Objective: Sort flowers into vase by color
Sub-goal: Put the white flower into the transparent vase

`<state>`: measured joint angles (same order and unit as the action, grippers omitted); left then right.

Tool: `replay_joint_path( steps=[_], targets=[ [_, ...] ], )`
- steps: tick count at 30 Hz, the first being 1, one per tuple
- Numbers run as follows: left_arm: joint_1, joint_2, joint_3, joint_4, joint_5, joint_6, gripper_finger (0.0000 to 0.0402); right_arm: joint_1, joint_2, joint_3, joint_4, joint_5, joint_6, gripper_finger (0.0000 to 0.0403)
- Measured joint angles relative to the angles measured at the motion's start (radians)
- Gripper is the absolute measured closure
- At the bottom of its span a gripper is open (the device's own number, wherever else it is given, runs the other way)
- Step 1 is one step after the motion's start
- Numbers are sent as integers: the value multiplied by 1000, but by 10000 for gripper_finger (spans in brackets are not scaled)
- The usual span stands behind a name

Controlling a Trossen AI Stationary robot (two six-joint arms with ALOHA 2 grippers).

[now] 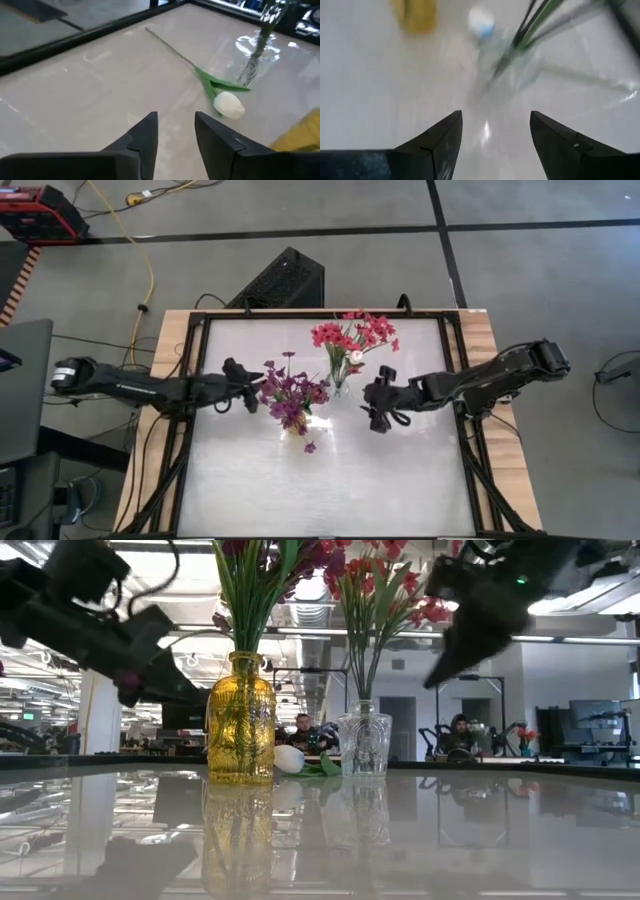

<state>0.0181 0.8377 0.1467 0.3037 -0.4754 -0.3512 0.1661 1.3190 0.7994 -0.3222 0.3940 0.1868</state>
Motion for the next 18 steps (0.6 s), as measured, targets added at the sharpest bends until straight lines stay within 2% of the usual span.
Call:
replay_joint_path(
  steps=[6, 10, 14, 18],
  targets=[
    [62, 159, 15, 50, 51, -10, 245, 52, 0, -2, -219, -14, 25, 143],
    [84, 212, 57, 56, 51, -3, 236, 14, 0, -12, -262, -15, -56, 145],
    [93, 233, 99, 54, 51, 19, 235, -125, 1, -81, -146, -51, -246, 155],
    [93, 239, 116, 54, 60, 25, 235, -346, 1, -144, 17, -232, -434, 168]
  ],
)
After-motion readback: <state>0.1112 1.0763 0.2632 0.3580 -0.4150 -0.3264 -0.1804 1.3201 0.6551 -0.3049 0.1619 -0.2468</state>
